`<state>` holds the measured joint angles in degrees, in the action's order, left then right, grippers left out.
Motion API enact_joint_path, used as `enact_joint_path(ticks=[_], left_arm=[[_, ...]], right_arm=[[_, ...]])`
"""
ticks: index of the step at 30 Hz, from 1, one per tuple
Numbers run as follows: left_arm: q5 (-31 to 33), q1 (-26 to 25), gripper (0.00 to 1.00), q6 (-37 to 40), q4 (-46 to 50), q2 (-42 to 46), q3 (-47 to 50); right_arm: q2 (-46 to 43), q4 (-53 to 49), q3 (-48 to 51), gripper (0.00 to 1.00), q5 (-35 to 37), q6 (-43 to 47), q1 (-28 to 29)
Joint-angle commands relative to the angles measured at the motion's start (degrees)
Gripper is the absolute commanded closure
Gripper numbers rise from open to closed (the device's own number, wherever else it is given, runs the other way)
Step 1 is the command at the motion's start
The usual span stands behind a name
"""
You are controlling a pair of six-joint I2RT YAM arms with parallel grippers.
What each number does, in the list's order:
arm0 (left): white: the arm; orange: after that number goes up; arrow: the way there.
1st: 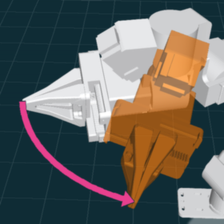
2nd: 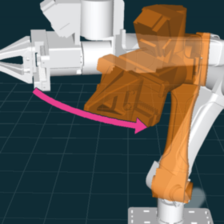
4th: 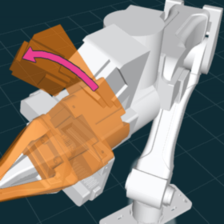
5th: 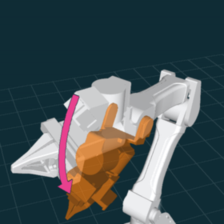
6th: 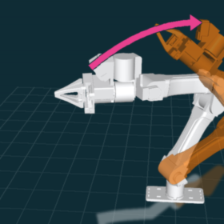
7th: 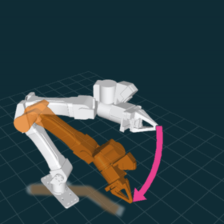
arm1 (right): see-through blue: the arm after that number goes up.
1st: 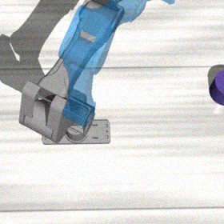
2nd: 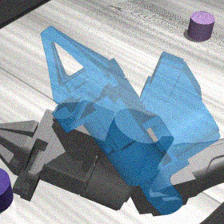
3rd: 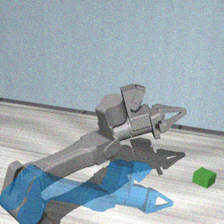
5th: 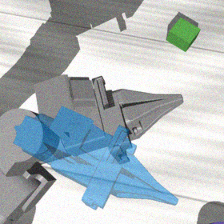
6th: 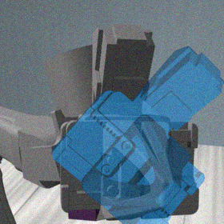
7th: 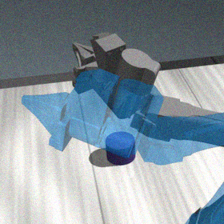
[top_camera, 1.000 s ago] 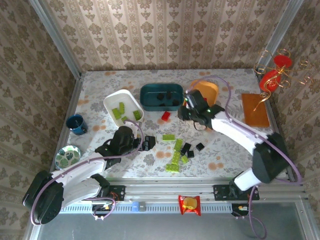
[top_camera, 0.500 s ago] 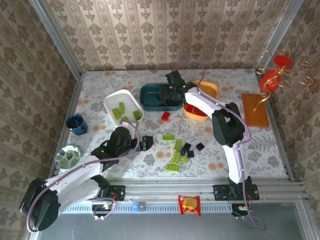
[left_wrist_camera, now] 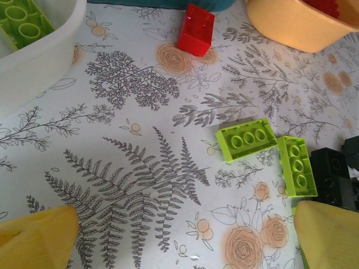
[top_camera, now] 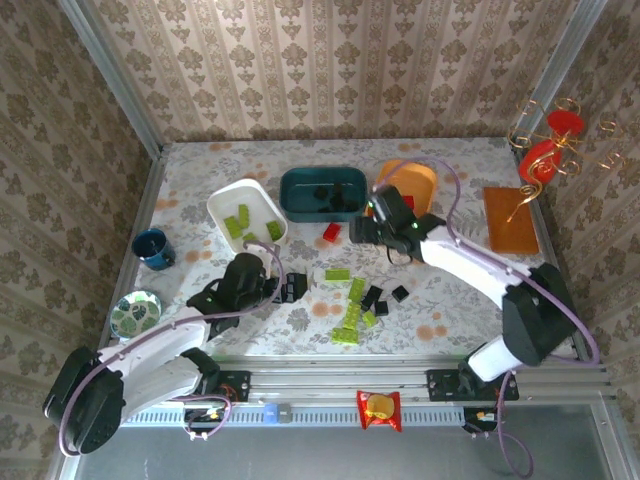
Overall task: Sort the legos into containers by color
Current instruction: Pick up the lego from the bottom-center of the table.
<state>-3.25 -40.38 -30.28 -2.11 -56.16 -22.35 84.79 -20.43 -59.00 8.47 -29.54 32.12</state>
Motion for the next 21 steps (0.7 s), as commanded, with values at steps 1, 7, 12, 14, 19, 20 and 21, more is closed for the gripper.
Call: enact_joint_path(ticks=[1, 7, 12, 14, 19, 20, 21], left_arm=[[-1.2, 0.5, 0.00, 0.2, -2.3, -1.2, -1.0], [-2.3, 0.7, 0.00, -0.2, -4.5, -3.6, -1.0], [-3.1, 0.8, 0.00, -0.4, -4.9, -4.7, -1.5], [-3.1, 0.7, 0.00, -0.5, -4.9, -4.6, -1.3], [-2.8, 0.8, 0.00, -0.7, -4.7, -3.4, -0.3], [-2.7, 0.8, 0.00, -0.7, -4.5, -3.0, -0.2], [-2.6, 0.8, 0.00, -0.6, -4.4, -2.8, 0.0]], right_arm=[[-6.9, -2.4, 9.5, 0.26, 4.4, -6.0, 0.7], [-17.5, -5.1, 21.5, 0.26, 6.0, -11.5, 1.4], [-14.7, -6.2, 21.8, 0.25, 5.0, -13.2, 1.4], [-13.3, -5.0, 22.1, 0.26, 4.0, -14.3, 1.4], [-10.4, -3.8, 21.9, 0.31, 4.4, -15.8, 3.3], [-10.0, -4.3, 21.8, 0.32, 5.0, -16.2, 3.9], [-9.4, -5.1, 21.6, 0.34, 5.7, -16.7, 4.3]])
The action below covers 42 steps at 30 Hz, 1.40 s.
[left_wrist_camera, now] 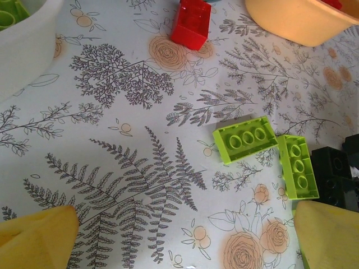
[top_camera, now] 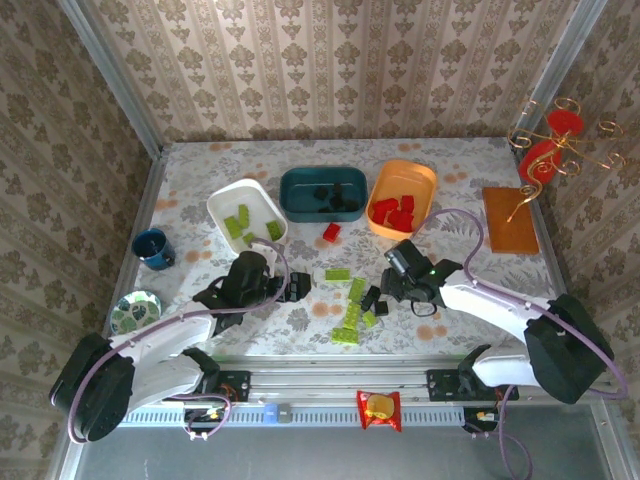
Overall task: Sort the legos into containers by color
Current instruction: Pick up the lego from the bottom-center of the table, then place the lego in the container.
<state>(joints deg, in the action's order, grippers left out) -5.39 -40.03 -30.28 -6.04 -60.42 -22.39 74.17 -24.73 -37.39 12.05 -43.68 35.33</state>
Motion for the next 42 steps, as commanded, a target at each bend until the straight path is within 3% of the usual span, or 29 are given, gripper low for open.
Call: enact_joint_path(ticks=[1, 14, 22, 28, 32, 36, 42], left_arm=[[-0.4, 0.4, 0.00, -0.5, -0.4, 1.8, 0.1], [-0.1, 0.5, 0.00, -0.3, -0.4, 2.1, 0.2], [0.0, 0.6, 0.00, -0.2, -0.3, 2.0, 0.2], [0.1, 0.7, 0.00, -0.3, 0.0, 2.2, 0.1], [0.0, 0.7, 0.00, -0.3, 0.4, 2.2, -0.2], [0.3, 0.8, 0.00, -0.2, 2.5, 3.3, -0.8], [2.9, 1.3, 0.00, 0.4, 9.2, 9.4, -2.7]], right_arm=[[1.8, -1.5, -0.1, 0.35, 2.6, -3.1, 1.3], [9.1, 1.1, 1.6, 0.50, 4.1, -4.5, 1.3], [2.0, 0.9, 0.3, 0.63, 6.1, 2.6, 1.4], [-2.1, 1.4, -7.1, 0.66, 4.7, 10.8, 1.4], [5.0, 4.0, -17.9, 0.66, 2.2, 16.2, 1.4], [19.1, 7.4, -31.6, 0.66, -1.5, 18.6, -0.4], [38.6, 4.1, -53.9, 0.66, -2.2, 18.9, -4.0]])
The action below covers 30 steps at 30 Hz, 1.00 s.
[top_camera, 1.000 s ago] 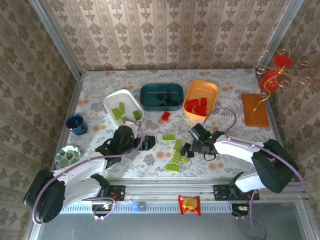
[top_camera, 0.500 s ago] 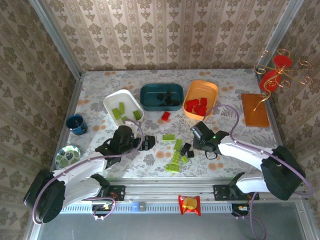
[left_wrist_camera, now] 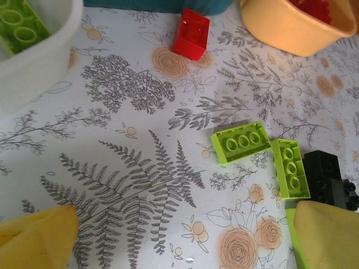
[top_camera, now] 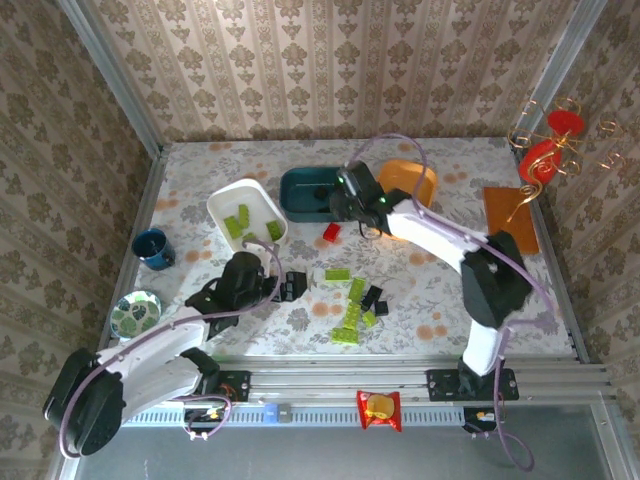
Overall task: Sort the legos into containers by color
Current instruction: Place the lego in the container.
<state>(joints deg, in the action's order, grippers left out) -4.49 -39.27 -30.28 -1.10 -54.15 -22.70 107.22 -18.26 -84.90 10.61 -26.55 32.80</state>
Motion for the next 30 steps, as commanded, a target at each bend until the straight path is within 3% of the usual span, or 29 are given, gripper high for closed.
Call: enact_joint_path(ticks=[1, 5, 7, 11, 13, 21, 26, 30], left_arm=[[2.7, 0.6, 0.00, 0.6, 5.6, 4.6, -2.9], [5.6, 0.8, 0.00, 2.1, 11.0, 8.2, -5.3], [5.7, 1.0, 0.00, 2.9, 12.1, 8.6, -6.0], [5.0, 1.5, 0.00, 3.6, 12.7, 6.4, -7.5], [4.0, 1.6, 0.00, 4.2, 12.4, 4.5, -8.3], [-1.9, -0.5, 0.06, 7.2, 10.8, -8.5, -16.0], [3.8, -7.4, 0.05, 10.2, 12.2, -19.1, -22.6], [3.9, -9.0, 0.05, 10.2, 10.4, -28.3, -26.7]], right_arm=[[8.4, -3.3, -9.6, 0.66, -0.8, 1.3, -2.0], [16.4, -6.4, -19.0, 0.65, -1.2, -0.2, -3.4], [19.2, -8.1, -22.5, 0.60, -1.1, -0.6, -3.8], [21.5, -10.7, -27.5, 0.26, -1.5, -0.2, -4.2], [20.3, -10.8, -27.4, 0.23, -1.6, 0.2, -4.1], [2.6, -2.0, -6.4, 0.21, -0.9, -0.5, -2.8], [-11.3, 3.6, 12.0, 0.21, 0.5, -3.2, -2.7], [-21.7, 5.1, 24.5, 0.21, 1.7, -4.4, -2.7]])
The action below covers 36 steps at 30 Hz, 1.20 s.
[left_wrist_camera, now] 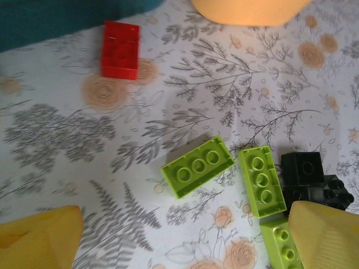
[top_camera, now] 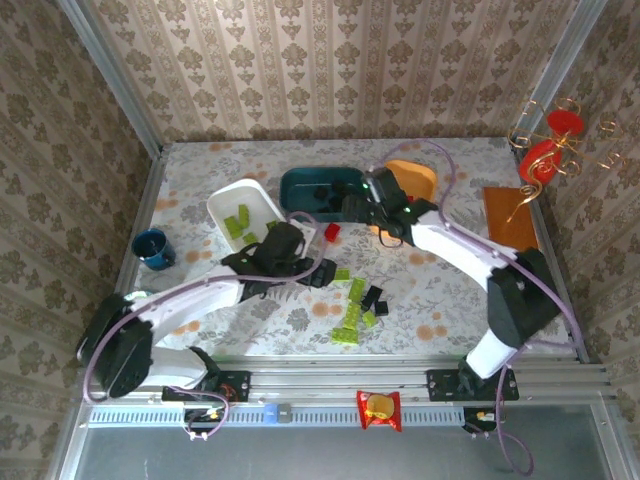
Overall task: Sort the legos into containers by color
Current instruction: Place the lego in the container, then pick up the lego from the center of the table.
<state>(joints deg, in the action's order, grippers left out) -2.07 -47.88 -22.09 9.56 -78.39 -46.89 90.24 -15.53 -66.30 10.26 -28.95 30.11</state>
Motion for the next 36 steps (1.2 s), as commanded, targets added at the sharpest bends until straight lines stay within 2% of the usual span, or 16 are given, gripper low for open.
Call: enact_joint_path(ticks=[1, 7, 15, 21, 27, 33, 36], left_arm=[[0.9, -0.5, 0.05, 2.4, -0.9, -5.8, -3.3], [1.2, -2.0, 0.08, 4.1, -0.5, -16.0, -9.4], [2.2, -3.5, 0.15, 4.8, -0.3, -21.4, -11.8], [3.6, -5.9, 0.14, 7.7, 1.2, -22.9, -12.1], [9.1, -6.5, 0.13, 8.9, 1.6, -24.2, -10.8], [9.8, -6.5, 0.19, 10.1, -1.4, -26.3, -11.0], [9.1, -6.6, 0.26, 11.2, -1.6, -27.6, -12.0]], right_arm=[[-6.8, 2.0, 8.0, 0.21, 2.3, -2.1, 0.0], [-19.6, -0.9, 17.5, 0.21, 5.3, -2.7, -0.1], [-29.5, -3.7, 24.1, 0.20, 7.3, -4.4, -0.5], [-32.2, -4.4, 25.1, 0.19, 8.0, -4.0, -1.9], [-32.2, -3.5, 25.3, 0.19, 7.3, -4.1, -2.2], [-32.5, -3.4, 25.3, 0.19, 6.9, -4.2, -2.2], [-33.6, -4.0, 25.5, 0.19, 7.3, -4.0, -2.2]])
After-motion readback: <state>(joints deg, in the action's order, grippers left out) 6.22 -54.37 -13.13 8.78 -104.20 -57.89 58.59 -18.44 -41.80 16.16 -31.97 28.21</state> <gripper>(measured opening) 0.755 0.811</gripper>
